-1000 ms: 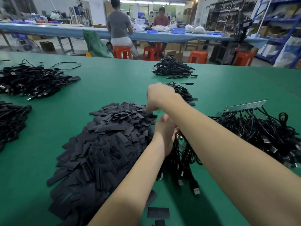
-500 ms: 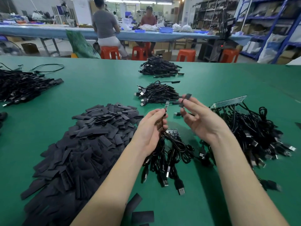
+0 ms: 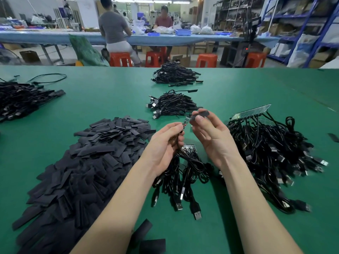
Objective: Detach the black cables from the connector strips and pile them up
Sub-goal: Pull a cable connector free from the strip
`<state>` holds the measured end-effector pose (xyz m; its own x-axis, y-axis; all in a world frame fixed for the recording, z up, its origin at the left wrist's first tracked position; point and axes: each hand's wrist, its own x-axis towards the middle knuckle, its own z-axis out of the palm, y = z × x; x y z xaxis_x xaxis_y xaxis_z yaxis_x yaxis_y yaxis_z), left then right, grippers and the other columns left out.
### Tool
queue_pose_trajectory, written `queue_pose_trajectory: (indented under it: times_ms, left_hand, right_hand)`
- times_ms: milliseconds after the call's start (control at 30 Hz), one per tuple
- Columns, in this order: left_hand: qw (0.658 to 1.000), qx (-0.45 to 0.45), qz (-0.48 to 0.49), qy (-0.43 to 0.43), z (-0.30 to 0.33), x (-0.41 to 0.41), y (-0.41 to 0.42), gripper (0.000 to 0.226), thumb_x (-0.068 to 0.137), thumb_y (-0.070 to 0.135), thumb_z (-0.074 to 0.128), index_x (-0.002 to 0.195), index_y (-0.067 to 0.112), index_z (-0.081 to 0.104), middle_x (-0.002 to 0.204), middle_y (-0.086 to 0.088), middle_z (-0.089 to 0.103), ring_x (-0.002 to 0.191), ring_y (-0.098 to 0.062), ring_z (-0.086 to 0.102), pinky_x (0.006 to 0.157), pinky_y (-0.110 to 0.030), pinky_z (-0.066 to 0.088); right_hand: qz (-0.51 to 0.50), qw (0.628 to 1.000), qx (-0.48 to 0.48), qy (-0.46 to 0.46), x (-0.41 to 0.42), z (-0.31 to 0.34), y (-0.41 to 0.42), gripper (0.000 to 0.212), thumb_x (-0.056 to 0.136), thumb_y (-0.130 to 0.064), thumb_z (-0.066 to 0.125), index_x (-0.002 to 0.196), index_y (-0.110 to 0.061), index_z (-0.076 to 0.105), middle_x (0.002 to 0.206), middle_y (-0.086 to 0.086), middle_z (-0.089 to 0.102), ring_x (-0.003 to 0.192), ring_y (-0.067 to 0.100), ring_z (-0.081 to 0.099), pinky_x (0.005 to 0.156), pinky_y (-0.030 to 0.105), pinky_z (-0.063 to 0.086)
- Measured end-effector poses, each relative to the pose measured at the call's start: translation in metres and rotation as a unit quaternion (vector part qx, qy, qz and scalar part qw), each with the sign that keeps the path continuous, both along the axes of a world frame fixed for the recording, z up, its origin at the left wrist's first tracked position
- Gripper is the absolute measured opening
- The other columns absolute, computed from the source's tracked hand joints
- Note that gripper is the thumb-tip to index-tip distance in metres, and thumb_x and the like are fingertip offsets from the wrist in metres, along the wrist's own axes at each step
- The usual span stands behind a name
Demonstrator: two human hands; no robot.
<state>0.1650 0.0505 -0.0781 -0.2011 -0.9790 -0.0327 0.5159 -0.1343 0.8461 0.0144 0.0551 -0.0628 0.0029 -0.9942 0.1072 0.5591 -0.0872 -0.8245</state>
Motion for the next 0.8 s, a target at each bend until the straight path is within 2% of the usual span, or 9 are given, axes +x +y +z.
queue_pose_trajectory:
  times_ms: [300,533,800]
  left_hand:
    - [0.999,-0.019,-0.011,-0.023,0.001,0.000,0.001,0.007,0.095,0.009,0.062,0.099,0.009,0.068,0.073,0.003,0.064,0.062,-0.006,0.056,0.059,-0.017,0.048]
    - [0.998,-0.043,-0.030,-0.038,-0.001,0.002,0.003,0.007,0.093,0.008,0.064,0.098,0.010,0.068,0.073,0.002,0.063,0.061,-0.007,0.055,0.060,-0.017,0.048]
    - [0.985,-0.083,-0.117,-0.094,0.011,0.017,0.004,0.023,0.079,0.017,0.072,0.099,0.005,0.067,0.073,-0.001,0.061,0.063,-0.010,0.052,0.061,-0.020,0.048]
  right_hand:
    - [-0.022,0.999,-0.026,0.043,-0.007,0.001,-0.001,0.025,0.077,-0.008,0.077,0.101,-0.010,0.072,0.096,0.003,0.076,0.083,0.010,0.069,0.077,0.019,0.055]
    - [-0.001,0.997,-0.049,0.061,-0.015,0.003,0.001,0.026,0.075,-0.005,0.077,0.100,-0.010,0.073,0.098,0.005,0.076,0.086,0.011,0.071,0.077,0.019,0.056]
    - [0.105,0.988,-0.010,0.112,-0.027,0.009,0.006,0.019,0.074,-0.007,0.077,0.088,-0.019,0.080,0.098,0.006,0.078,0.084,0.012,0.073,0.076,0.019,0.057]
